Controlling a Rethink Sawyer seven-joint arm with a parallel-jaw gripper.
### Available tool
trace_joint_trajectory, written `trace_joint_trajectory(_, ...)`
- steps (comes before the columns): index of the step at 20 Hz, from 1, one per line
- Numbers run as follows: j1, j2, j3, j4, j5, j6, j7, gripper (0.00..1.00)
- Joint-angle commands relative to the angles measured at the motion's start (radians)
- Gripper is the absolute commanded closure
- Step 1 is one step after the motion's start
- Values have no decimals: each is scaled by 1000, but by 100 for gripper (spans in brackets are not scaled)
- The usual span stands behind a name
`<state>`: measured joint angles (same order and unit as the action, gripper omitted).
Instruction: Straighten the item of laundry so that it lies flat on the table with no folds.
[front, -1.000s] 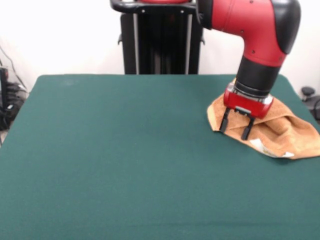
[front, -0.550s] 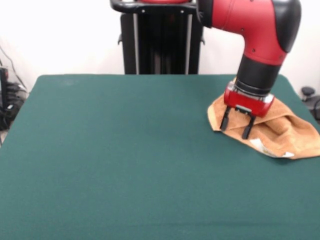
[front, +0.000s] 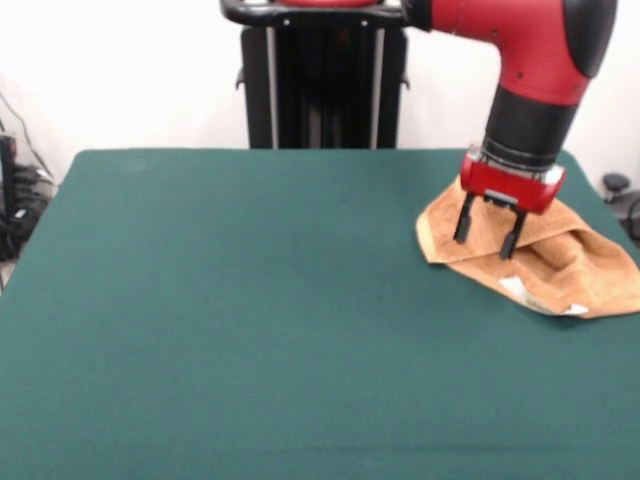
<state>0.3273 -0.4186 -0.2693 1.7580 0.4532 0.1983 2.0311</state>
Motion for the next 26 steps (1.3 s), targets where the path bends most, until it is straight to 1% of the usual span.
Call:
trace_joint_trajectory(1,-5,-5,109,78,21,110,194,0)
trace_joint_trajectory(7,-5,8,125,84,26,94,201,0)
trace_joint_trajectory(10,-1,26,120,70,21,114,194,0)
trace_joint_trajectory(13,-15,40,153,96,30,66,203,0)
trace_joint_trajectory(14,-7,45,150,98,30,63,208,0)
trace_joint_trajectory(21,37,7,137,138,41,87,241,0)
trace_joint_trajectory(26,47,-12,141,158,49,95,248,0)
